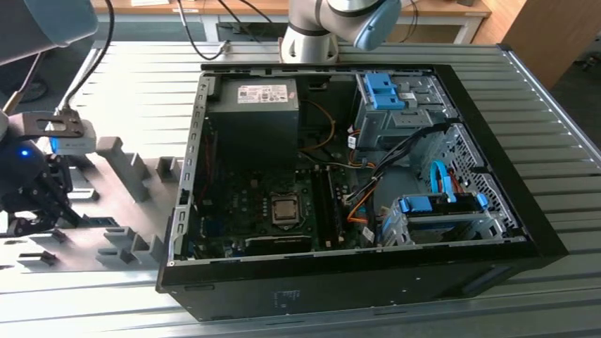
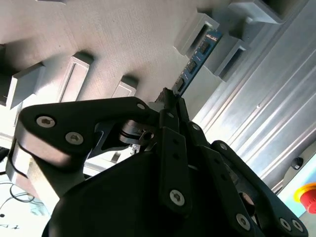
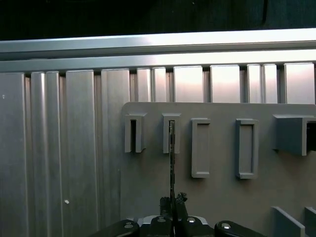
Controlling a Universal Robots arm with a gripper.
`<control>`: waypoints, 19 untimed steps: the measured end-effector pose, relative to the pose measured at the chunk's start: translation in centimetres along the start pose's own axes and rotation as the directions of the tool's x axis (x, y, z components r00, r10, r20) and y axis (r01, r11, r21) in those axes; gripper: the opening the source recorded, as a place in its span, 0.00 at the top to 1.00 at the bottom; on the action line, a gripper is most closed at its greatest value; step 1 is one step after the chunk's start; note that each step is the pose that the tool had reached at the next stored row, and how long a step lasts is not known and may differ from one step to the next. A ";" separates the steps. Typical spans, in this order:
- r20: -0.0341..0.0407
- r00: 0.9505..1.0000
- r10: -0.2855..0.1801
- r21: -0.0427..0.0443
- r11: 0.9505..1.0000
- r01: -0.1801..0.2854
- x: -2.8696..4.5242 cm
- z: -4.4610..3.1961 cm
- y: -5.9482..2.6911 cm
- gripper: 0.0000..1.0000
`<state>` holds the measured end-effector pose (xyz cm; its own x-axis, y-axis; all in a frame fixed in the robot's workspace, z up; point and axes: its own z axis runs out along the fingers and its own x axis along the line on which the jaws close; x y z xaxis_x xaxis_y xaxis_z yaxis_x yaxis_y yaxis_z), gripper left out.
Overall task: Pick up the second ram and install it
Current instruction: 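Pick up the second ram and move it above second insertion slot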
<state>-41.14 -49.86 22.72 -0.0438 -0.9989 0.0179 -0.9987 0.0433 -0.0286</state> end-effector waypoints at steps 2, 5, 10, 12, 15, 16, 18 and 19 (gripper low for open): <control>0.000 1.000 0.000 0.000 1.000 0.000 0.00 -0.23 -0.01 0.86; 0.000 1.000 0.000 0.000 1.000 0.000 0.01 -0.44 -0.01 0.86; 0.000 1.000 0.000 0.000 1.000 0.000 0.01 -0.63 -0.02 0.86; 0.000 1.000 0.000 0.000 1.000 0.000 0.01 -0.69 -0.02 0.86; 0.000 1.000 0.000 0.000 1.000 0.000 0.01 -0.83 -0.02 0.86; 0.000 1.000 0.000 0.000 1.000 0.000 0.02 -0.87 -0.02 0.86; 0.000 1.000 0.000 0.000 1.000 0.000 0.02 -1.01 -0.03 0.86; 0.000 1.000 0.000 0.000 1.000 0.000 0.02 -1.09 -0.03 0.86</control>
<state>-41.15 -49.86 23.81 -0.0438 -0.9989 0.0180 -0.9987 0.0433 -0.0285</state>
